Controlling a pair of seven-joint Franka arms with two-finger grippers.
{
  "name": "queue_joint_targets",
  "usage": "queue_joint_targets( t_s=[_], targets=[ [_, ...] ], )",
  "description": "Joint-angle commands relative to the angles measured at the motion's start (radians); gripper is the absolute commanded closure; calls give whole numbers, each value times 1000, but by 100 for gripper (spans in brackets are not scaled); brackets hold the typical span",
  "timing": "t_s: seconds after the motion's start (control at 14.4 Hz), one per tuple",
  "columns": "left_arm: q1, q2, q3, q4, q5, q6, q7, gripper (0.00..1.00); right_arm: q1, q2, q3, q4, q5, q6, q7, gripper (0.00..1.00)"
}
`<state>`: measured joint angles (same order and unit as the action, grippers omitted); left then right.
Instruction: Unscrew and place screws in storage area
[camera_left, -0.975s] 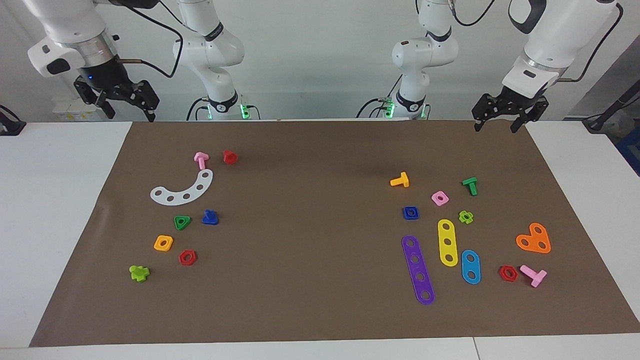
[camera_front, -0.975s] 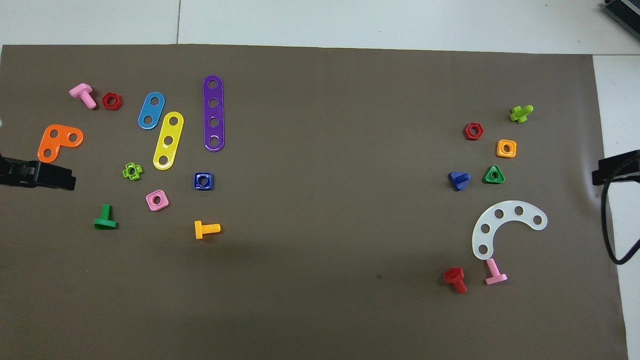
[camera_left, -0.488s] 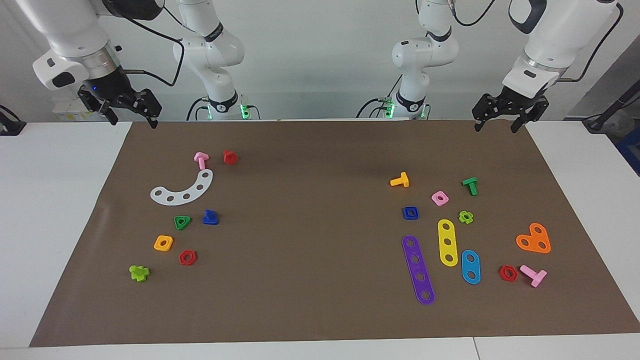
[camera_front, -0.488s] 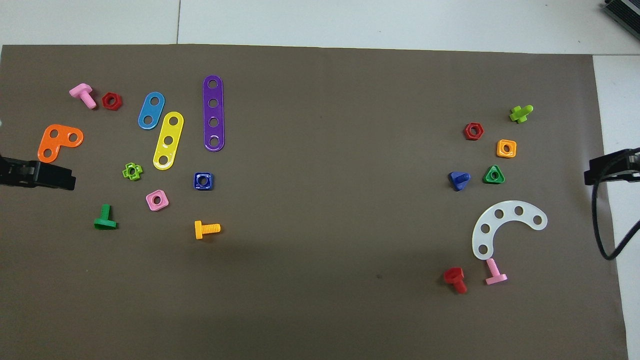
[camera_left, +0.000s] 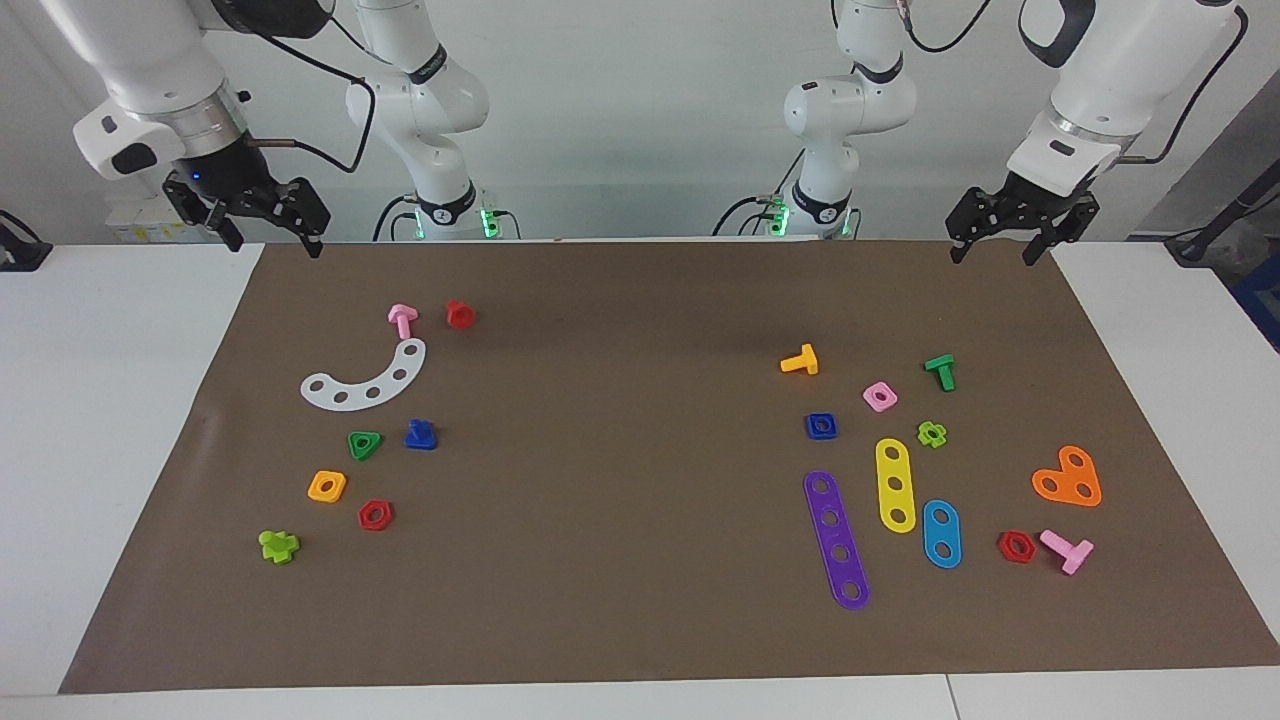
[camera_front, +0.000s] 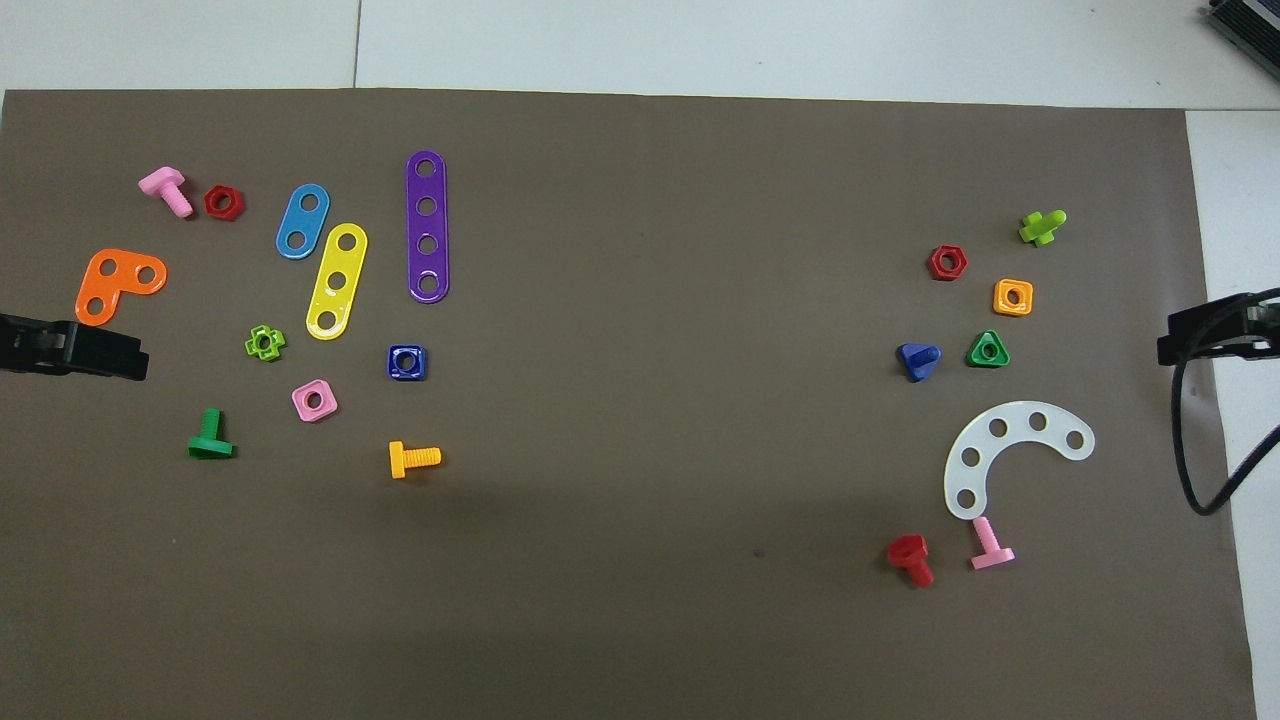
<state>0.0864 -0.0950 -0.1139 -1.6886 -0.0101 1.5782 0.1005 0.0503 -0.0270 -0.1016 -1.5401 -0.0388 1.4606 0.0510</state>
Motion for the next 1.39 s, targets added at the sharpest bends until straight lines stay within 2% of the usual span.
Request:
queue_joint_targets(
  t_s=[0.0, 1.32],
  targets=[
    [4, -23, 3, -26, -11, 19, -7, 0, -6, -5, 8, -5, 22, 15, 17, 0],
    [4, -23, 5, -26, -11, 26, -5, 0, -6, -10, 8, -15, 22, 18, 13, 0]
  ],
)
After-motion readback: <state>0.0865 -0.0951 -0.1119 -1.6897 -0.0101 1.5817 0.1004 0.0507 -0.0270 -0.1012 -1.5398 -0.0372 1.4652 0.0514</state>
